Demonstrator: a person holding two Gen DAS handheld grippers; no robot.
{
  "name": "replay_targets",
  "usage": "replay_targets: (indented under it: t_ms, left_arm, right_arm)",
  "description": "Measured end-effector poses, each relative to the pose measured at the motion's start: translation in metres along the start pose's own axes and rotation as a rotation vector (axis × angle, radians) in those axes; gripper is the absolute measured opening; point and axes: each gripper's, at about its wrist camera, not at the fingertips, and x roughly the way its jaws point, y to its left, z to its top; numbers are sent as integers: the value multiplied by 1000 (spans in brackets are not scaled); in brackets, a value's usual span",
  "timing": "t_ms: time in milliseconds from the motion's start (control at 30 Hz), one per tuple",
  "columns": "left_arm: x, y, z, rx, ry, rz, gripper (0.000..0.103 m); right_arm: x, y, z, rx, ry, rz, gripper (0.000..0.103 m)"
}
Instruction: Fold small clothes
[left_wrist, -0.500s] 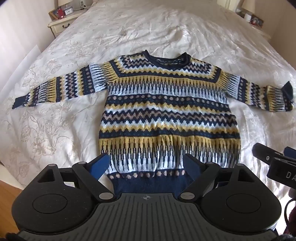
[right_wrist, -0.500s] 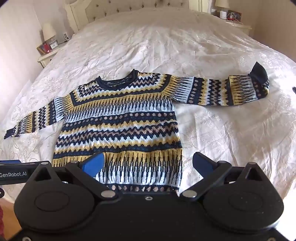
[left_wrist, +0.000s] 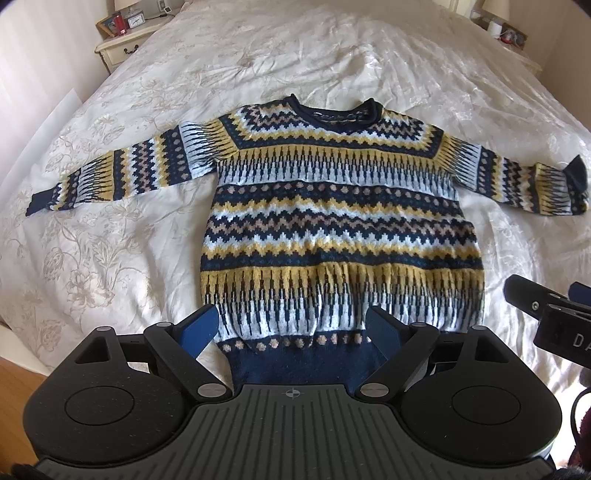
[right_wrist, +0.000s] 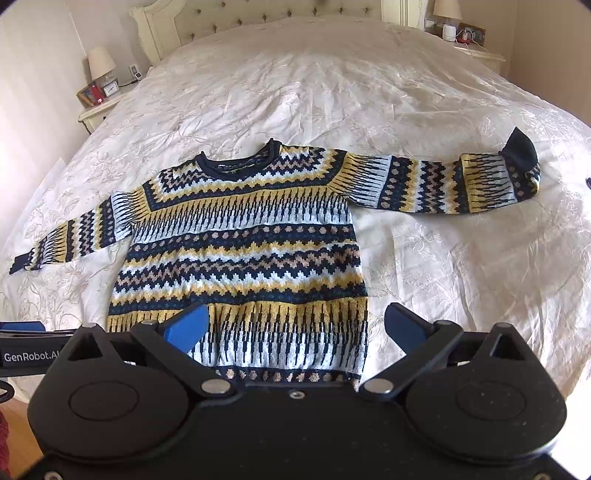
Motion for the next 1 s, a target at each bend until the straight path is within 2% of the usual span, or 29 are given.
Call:
replay_targets:
  t_ms: [1000]
  left_arm:
    - [6,3,11,6,74,36,87]
  right_arm:
    - [18,16,9,-48,40,24,101]
